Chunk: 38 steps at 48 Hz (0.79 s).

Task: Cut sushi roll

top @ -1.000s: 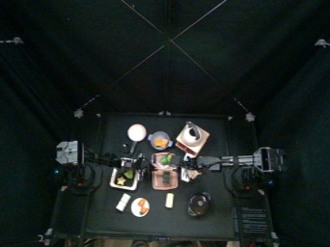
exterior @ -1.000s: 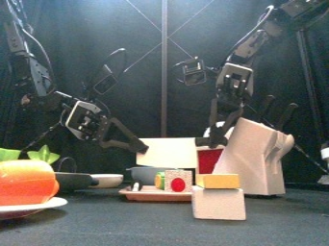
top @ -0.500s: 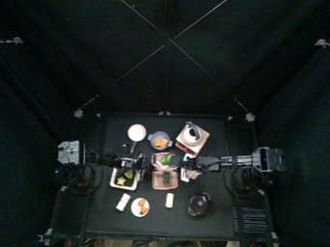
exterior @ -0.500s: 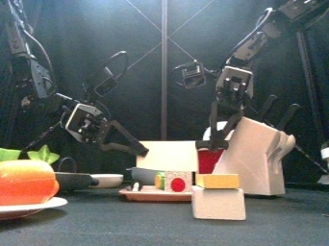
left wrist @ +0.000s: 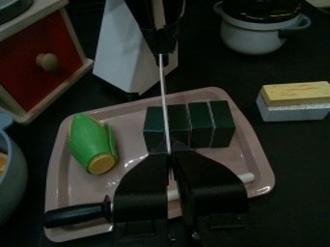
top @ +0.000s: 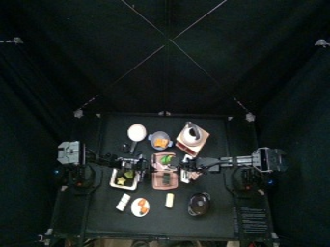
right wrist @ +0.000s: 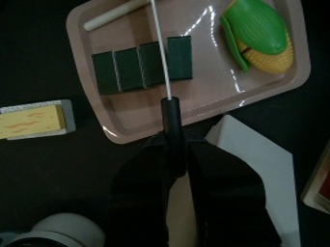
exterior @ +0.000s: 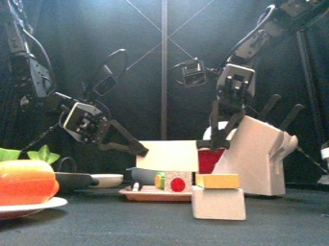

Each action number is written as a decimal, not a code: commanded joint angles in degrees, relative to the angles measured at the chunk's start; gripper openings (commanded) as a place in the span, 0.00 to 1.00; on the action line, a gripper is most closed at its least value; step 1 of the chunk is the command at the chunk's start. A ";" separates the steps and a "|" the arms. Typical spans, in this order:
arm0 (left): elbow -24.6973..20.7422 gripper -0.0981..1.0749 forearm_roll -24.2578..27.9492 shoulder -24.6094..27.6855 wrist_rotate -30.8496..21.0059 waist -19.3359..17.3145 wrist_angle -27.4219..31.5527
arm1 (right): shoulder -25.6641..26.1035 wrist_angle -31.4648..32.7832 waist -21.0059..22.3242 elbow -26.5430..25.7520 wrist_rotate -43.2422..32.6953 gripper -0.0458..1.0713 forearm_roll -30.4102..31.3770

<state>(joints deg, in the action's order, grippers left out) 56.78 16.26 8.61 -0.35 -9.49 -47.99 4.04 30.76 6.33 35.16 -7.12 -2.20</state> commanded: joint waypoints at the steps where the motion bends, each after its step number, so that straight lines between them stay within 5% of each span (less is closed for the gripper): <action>1: -0.44 0.41 -0.26 -0.70 0.00 0.09 -0.18 | 0.79 0.44 0.18 -0.62 -0.09 0.36 0.09; 38: -0.88 0.41 -0.97 0.88 0.09 -0.26 -0.18 | -1.14 -0.26 0.62 -0.79 -0.09 0.36 0.09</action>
<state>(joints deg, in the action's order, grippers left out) 56.34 15.38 10.02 -0.35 -9.58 -47.90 2.20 30.59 6.50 35.07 -7.12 -1.93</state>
